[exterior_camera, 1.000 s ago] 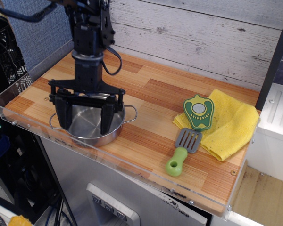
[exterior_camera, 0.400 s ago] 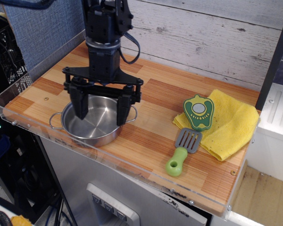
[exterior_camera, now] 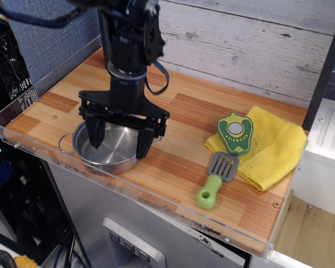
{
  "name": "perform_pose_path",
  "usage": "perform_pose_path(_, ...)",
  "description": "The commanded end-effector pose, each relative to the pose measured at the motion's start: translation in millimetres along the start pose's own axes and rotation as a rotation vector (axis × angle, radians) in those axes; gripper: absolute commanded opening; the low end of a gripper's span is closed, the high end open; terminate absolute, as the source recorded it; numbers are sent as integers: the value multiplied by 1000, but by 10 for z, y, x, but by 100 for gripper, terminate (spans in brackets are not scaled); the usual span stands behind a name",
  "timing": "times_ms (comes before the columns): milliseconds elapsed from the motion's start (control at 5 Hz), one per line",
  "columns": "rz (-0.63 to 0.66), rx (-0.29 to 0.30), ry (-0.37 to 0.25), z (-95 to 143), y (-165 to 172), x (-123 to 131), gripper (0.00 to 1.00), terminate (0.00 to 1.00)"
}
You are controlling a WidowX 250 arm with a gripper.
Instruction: Move silver pot to top left corner of table.
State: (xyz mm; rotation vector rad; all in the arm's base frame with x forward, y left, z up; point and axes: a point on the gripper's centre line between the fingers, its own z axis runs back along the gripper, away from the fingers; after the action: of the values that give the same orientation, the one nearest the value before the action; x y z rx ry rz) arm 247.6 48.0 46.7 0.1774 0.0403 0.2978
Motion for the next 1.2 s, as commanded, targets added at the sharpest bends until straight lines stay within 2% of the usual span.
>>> perform_pose_path(0,12,16,-12,-66,54,5,100,0)
perform_pose_path(400,59,-32,59,-295,154,41,100,0)
perform_pose_path(600,59,-37,63,-328,154,63,100,0)
perform_pose_path(800,79,-45,81,-375,161,69,0,0)
perform_pose_path(1000,76,-59,79,-347,153,59,0,0)
